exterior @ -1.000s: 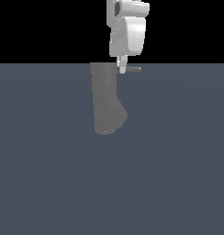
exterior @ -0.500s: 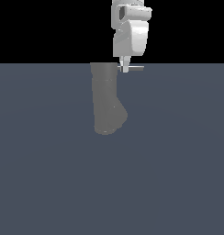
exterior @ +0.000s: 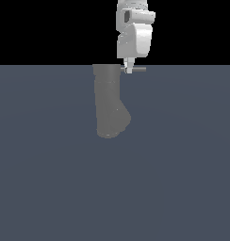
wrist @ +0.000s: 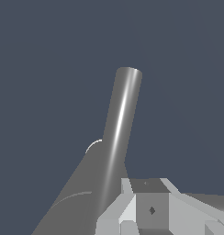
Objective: Turn on the faucet by rotating a designated handle.
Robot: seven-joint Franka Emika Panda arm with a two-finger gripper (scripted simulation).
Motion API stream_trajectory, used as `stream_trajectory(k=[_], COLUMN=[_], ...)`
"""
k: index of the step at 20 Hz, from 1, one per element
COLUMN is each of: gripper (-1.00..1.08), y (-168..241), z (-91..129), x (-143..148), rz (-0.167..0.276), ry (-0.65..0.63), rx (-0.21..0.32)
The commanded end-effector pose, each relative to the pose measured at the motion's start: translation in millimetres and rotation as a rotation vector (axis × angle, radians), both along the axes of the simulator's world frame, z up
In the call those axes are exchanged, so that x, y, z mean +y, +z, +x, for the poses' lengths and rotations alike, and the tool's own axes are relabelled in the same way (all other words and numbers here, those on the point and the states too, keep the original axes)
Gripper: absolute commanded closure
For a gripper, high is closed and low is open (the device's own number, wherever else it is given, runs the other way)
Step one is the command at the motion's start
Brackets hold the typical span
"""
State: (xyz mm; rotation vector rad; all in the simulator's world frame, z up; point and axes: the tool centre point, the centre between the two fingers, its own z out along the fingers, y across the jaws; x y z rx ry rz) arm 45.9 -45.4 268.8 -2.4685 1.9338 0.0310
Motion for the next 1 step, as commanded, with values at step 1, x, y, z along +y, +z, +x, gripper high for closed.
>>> stream_trajectory(k=[1], gripper=[1.08], y=[0.4], z=[3.5], x=[-49.8], rz=[-0.017], ry=[-0.072], rx=[-0.011])
